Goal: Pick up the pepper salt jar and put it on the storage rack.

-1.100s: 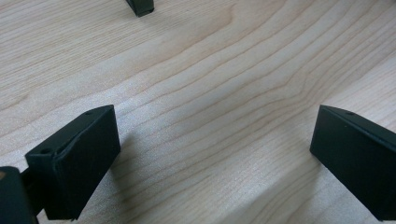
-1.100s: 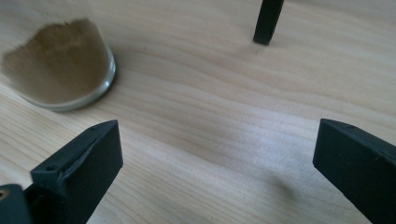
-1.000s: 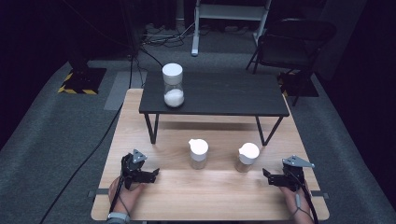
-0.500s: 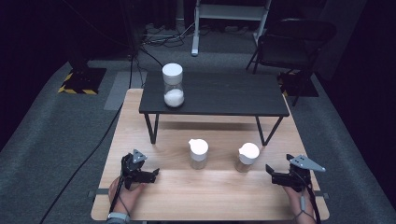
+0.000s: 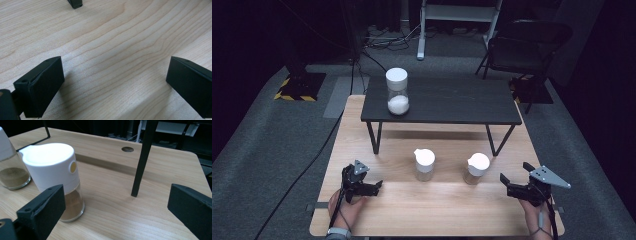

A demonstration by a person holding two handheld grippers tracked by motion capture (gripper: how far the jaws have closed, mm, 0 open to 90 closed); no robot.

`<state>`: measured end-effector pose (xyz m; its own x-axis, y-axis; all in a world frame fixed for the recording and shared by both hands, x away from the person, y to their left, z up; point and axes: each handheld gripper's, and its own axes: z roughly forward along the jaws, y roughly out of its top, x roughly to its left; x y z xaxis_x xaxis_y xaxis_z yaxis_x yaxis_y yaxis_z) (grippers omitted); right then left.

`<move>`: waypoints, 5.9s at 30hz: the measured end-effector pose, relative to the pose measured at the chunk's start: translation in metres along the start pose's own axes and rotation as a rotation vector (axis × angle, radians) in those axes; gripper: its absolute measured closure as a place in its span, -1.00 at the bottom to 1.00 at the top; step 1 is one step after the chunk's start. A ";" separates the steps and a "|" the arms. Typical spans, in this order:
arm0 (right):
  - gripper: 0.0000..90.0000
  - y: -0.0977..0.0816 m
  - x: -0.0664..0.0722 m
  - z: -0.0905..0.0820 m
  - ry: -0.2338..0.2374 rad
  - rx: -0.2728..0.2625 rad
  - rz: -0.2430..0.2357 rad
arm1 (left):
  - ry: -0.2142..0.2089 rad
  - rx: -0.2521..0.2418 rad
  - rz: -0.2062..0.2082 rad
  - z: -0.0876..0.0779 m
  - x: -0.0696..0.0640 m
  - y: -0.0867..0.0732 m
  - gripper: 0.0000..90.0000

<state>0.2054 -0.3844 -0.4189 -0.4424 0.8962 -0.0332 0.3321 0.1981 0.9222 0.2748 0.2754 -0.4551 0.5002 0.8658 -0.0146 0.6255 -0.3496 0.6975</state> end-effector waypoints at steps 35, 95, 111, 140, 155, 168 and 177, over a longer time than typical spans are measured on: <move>-0.97 0.037 0.035 0.029 0.104 -0.039 -0.034 | 0.022 0.001 -0.025 0.001 -0.003 0.001 -0.97; -0.98 0.060 0.123 0.111 0.275 -0.067 -0.131 | 0.050 0.002 -0.050 0.002 -0.007 0.002 -0.99; -0.98 0.055 0.147 0.119 0.239 -0.073 -0.120 | 0.050 0.003 -0.051 0.002 -0.007 0.002 -0.99; -0.91 0.027 0.164 0.145 0.244 -0.033 -0.066 | 0.050 0.002 -0.052 0.002 -0.007 0.002 -0.99; -0.72 0.012 0.171 0.162 0.238 0.001 -0.074 | 0.051 0.003 -0.051 0.002 -0.007 0.002 -0.99; -0.55 0.006 0.176 0.172 0.205 0.033 -0.095 | 0.051 0.003 -0.052 0.002 -0.007 0.002 -0.99; -0.33 0.005 0.175 0.173 0.225 0.022 -0.104 | 0.051 0.003 -0.051 0.002 -0.007 0.002 -0.99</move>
<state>0.2738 -0.1583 -0.4865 -0.6491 0.7598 -0.0387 0.2920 0.2957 0.9096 0.2733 0.2677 -0.4549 0.4366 0.8995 -0.0138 0.6512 -0.3054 0.6947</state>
